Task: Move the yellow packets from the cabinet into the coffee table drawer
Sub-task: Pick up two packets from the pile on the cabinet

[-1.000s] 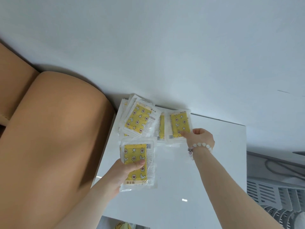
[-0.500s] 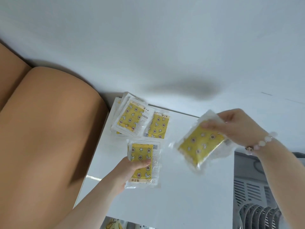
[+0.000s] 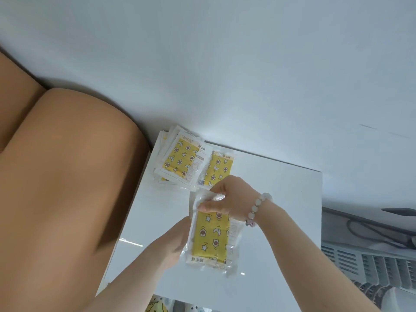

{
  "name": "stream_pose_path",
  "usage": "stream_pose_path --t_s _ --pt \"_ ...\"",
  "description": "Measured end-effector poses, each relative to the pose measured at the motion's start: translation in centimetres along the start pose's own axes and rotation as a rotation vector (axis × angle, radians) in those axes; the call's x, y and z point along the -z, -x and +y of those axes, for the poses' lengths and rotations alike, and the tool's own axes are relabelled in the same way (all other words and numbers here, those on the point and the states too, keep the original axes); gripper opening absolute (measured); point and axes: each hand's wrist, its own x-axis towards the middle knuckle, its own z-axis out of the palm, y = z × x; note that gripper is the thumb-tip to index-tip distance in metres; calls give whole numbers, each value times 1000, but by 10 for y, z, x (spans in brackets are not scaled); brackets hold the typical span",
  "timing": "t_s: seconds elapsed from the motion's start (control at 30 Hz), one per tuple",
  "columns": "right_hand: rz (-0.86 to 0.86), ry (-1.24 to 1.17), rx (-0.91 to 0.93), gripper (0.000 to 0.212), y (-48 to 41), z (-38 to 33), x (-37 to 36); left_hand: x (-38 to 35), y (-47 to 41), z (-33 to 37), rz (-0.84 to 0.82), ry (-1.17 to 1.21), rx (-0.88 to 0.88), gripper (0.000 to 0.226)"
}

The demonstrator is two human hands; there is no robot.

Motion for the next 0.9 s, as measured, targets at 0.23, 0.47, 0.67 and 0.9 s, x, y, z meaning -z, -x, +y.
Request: stream_pose_path --t_s 0.23,0.47,0.67,0.9 --pt "86 -60 1 41 -4 9 -5 -6 0 14 -57 99 -98 27" --pt "173 -112 24 37 -12 13 -8 3 -10 20 -262 116 -134 60" --pt "147 -195 0 16 -22 4 -14 3 -14 26 -295 -189 -131 15" --pt "579 -612 -608 62 -45 19 -6 28 -17 30 -174 -110 -105 29"
